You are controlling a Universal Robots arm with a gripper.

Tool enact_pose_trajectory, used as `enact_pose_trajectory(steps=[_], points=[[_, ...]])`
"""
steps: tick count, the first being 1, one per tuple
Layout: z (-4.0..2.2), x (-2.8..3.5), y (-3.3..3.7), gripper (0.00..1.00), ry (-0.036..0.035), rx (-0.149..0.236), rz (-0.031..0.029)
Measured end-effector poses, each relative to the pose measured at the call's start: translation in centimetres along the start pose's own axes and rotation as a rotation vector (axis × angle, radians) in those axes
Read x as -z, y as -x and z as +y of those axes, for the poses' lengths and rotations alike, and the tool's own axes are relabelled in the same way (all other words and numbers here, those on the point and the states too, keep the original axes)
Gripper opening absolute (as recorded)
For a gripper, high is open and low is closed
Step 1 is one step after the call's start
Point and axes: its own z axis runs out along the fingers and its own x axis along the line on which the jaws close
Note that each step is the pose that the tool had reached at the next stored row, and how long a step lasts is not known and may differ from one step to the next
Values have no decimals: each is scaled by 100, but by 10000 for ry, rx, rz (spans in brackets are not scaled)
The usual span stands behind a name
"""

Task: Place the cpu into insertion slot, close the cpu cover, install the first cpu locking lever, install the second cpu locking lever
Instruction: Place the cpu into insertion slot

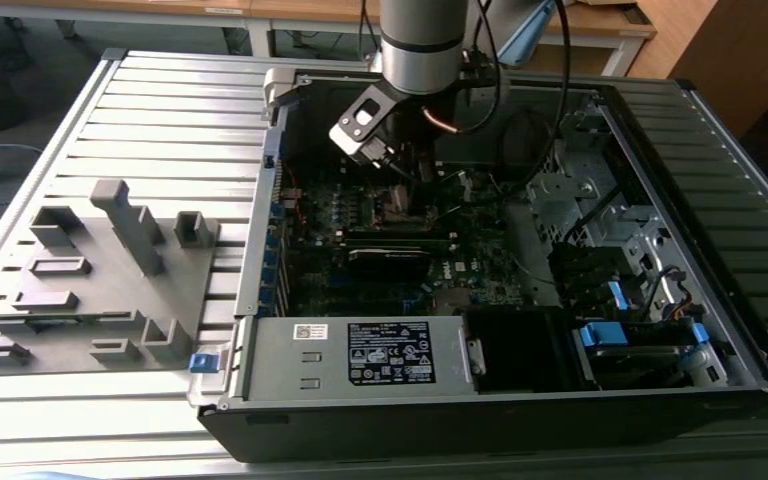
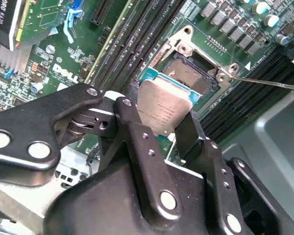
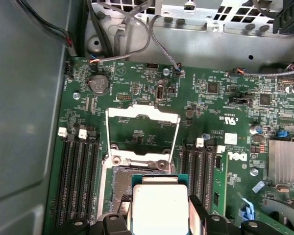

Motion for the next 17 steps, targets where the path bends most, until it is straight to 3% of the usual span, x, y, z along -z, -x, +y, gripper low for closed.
enact_pose_trajectory(steps=[3, 7, 14, 17], points=[[-1, 0, -2, 54, 9, -80, 120], [0, -2, -8, 54, 16, -184, 199], [0, -15, -60, 54, 14, -314, 195], [-1, -32, -61, 54, 12, -582, 167]])
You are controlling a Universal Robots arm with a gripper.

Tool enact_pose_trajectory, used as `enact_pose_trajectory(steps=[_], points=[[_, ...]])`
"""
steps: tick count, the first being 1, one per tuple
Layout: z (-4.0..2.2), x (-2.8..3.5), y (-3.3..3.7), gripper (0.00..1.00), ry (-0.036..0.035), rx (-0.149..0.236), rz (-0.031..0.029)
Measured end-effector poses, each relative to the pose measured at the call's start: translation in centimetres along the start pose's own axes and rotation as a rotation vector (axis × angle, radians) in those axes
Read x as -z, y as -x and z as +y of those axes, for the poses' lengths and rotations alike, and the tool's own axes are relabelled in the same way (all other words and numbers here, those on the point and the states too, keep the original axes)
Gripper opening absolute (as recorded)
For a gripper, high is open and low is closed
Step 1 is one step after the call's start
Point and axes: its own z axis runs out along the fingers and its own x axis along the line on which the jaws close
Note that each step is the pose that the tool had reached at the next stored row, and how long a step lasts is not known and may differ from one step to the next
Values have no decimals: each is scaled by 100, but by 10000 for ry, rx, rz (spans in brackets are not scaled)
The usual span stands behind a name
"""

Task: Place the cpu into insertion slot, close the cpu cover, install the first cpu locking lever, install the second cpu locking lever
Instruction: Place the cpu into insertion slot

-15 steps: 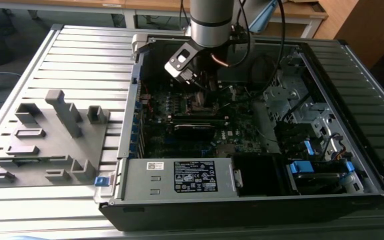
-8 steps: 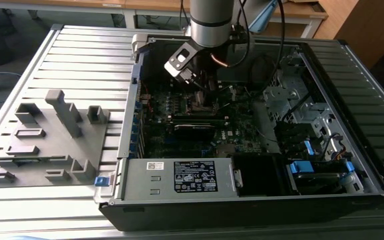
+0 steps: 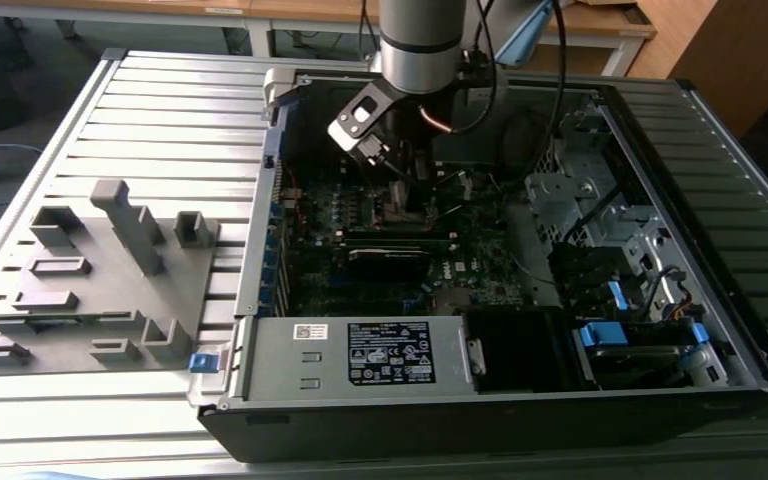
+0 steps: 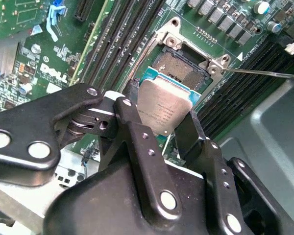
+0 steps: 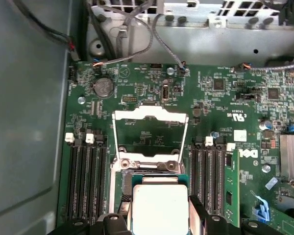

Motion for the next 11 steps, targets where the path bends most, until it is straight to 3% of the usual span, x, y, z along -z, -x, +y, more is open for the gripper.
enact_pose_trajectory(steps=[3, 11], points=[[-2, -21, -2, 54, 3, -279, -26], [-12, -71, -66, 54, 5, -438, -42]])
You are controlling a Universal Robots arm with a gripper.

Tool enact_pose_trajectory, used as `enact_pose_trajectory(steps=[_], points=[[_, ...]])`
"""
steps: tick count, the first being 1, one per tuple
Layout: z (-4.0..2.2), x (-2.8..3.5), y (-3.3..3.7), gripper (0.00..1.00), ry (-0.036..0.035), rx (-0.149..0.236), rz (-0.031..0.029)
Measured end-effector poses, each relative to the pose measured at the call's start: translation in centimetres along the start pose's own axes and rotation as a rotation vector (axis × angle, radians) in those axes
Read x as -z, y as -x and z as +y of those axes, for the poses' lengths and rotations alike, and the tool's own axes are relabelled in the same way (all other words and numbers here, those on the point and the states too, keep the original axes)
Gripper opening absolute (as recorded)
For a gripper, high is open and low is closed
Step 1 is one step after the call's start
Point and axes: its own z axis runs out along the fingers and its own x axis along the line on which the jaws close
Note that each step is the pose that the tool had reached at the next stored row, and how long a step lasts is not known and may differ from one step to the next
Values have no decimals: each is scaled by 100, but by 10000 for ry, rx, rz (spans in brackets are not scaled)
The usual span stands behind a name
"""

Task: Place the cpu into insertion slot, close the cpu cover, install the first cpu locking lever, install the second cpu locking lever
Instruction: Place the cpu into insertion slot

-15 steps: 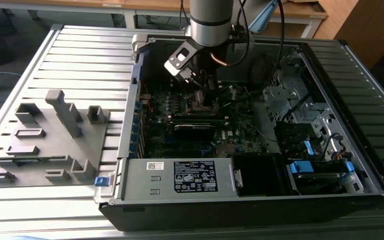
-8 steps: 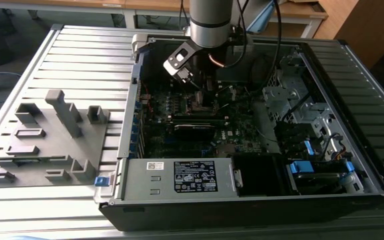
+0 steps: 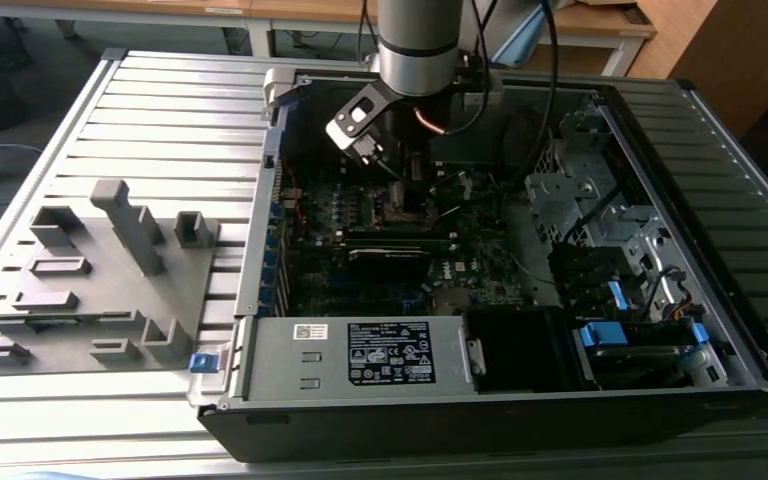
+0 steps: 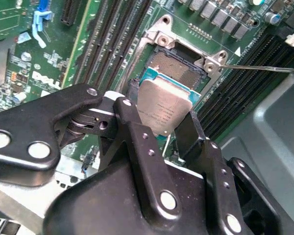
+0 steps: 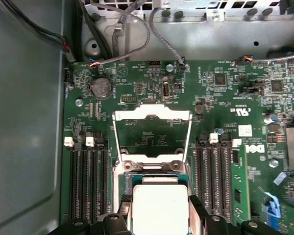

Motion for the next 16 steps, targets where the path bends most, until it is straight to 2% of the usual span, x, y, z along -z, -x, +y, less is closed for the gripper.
enact_pose_trajectory(steps=[6, 16], points=[[-12, -35, -64, 54, 0, -69, -6], [-50, -111, -67, 54, 0, -139, -15]])
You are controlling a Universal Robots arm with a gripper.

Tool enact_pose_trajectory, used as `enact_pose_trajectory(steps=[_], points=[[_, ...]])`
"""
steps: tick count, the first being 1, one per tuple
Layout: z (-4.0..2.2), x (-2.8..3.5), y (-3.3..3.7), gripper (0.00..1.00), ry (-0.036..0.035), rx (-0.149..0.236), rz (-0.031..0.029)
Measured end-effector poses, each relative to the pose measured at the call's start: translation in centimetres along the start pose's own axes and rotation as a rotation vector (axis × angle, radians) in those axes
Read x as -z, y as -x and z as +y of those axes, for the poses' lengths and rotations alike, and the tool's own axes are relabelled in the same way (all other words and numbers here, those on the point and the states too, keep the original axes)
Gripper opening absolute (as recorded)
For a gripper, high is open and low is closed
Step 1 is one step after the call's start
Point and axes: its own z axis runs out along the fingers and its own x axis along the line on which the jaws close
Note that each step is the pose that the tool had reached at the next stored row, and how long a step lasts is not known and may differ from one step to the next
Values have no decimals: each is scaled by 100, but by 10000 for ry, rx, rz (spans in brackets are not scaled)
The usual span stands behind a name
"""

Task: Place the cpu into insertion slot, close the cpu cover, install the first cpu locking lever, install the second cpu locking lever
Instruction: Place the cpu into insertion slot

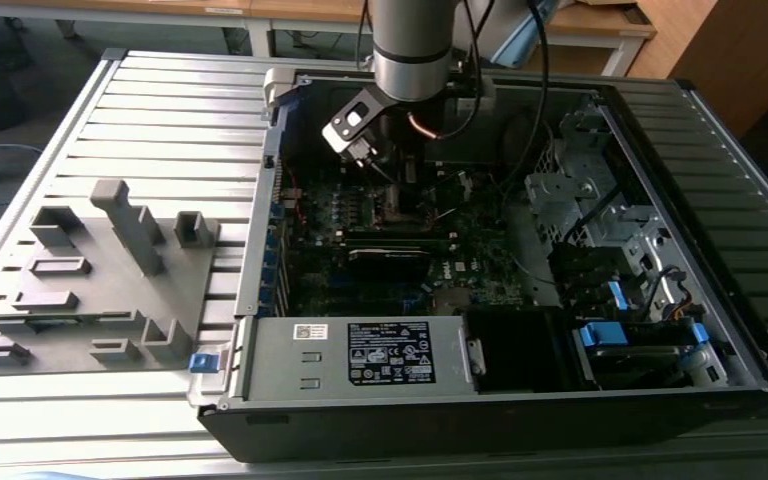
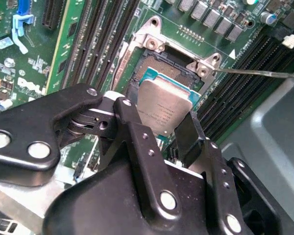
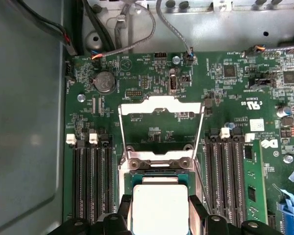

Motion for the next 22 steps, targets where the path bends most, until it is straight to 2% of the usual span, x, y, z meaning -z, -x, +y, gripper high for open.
enact_pose_trajectory(steps=[6, 15, 22], points=[[-10, -85, -3, 54, 1, 0, 1], [-15, -129, -20, 54, -1, 213, 14], [-27, -154, -15, 54, 0, 255, -12]])
